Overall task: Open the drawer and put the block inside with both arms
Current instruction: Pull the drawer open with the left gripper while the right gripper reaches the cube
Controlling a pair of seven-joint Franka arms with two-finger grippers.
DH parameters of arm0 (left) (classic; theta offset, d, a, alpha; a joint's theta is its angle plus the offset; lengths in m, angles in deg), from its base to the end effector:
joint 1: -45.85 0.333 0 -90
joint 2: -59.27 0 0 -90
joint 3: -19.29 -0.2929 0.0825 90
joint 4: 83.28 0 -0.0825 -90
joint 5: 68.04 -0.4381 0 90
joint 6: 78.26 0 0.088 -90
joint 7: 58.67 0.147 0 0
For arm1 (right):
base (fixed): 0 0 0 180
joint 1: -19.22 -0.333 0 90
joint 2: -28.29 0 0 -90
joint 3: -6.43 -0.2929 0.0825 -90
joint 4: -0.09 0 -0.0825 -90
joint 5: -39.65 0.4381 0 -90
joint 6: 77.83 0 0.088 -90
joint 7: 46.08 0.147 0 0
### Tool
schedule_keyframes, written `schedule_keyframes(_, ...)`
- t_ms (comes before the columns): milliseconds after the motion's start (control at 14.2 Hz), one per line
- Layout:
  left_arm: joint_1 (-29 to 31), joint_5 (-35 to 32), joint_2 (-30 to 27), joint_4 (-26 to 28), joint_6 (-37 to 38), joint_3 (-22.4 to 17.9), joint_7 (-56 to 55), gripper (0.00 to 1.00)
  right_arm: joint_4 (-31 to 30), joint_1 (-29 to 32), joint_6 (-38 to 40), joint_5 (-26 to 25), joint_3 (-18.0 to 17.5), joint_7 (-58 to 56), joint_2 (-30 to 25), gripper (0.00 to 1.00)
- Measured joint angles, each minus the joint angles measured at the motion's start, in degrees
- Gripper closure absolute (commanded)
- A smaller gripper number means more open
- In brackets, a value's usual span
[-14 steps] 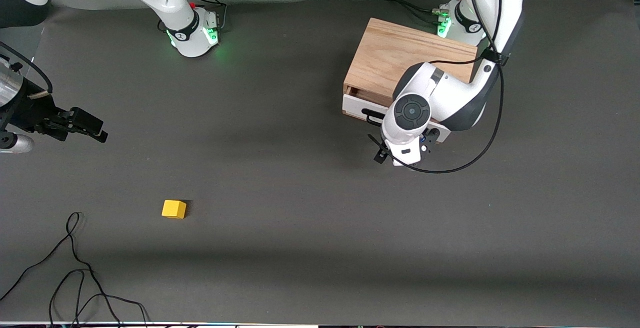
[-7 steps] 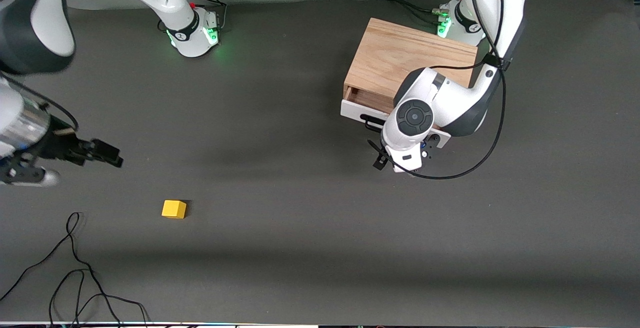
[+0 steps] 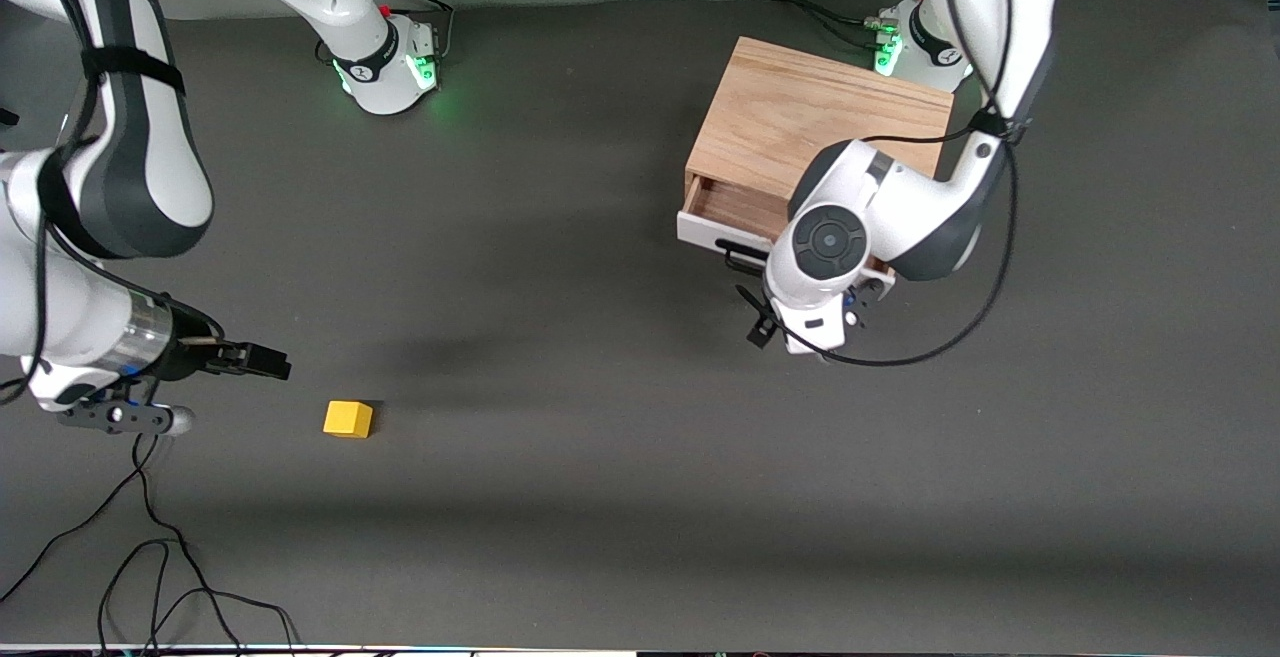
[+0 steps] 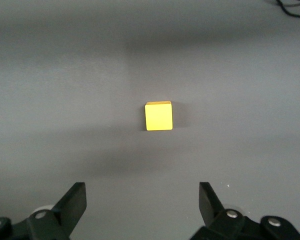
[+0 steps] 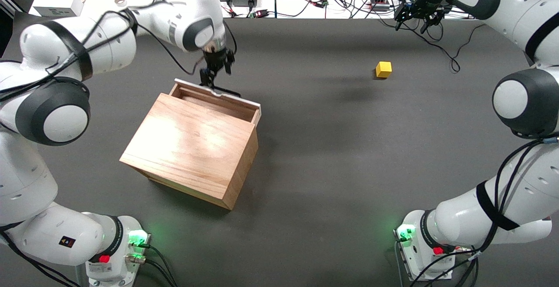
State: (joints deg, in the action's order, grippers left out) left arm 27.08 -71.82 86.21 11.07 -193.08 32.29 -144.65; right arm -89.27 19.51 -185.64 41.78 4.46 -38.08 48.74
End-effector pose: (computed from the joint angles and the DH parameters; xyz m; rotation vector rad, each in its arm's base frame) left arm 0.5987 -0.3536 0.2509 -2.7464 -1.3849 0.1388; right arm 0.7022 0.0230 0.3580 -3.0909 0.1923 0.0598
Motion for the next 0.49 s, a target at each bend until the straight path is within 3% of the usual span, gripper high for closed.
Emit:
schedule_keyframes(212,1.21,-0.63,-0.52,-6.66,6.94,-0.56,2.07,0.00,-0.23,0.02,-1.44,0.00,0.07,0.00,2.15,0.00)
schedule_keyframes(494,0.95,-0.63,0.92,-6.73,7.65,-0.37,2.03,0.00,-0.69,0.04,-3.10,0.00,0.12,0.00,4.24,0.00)
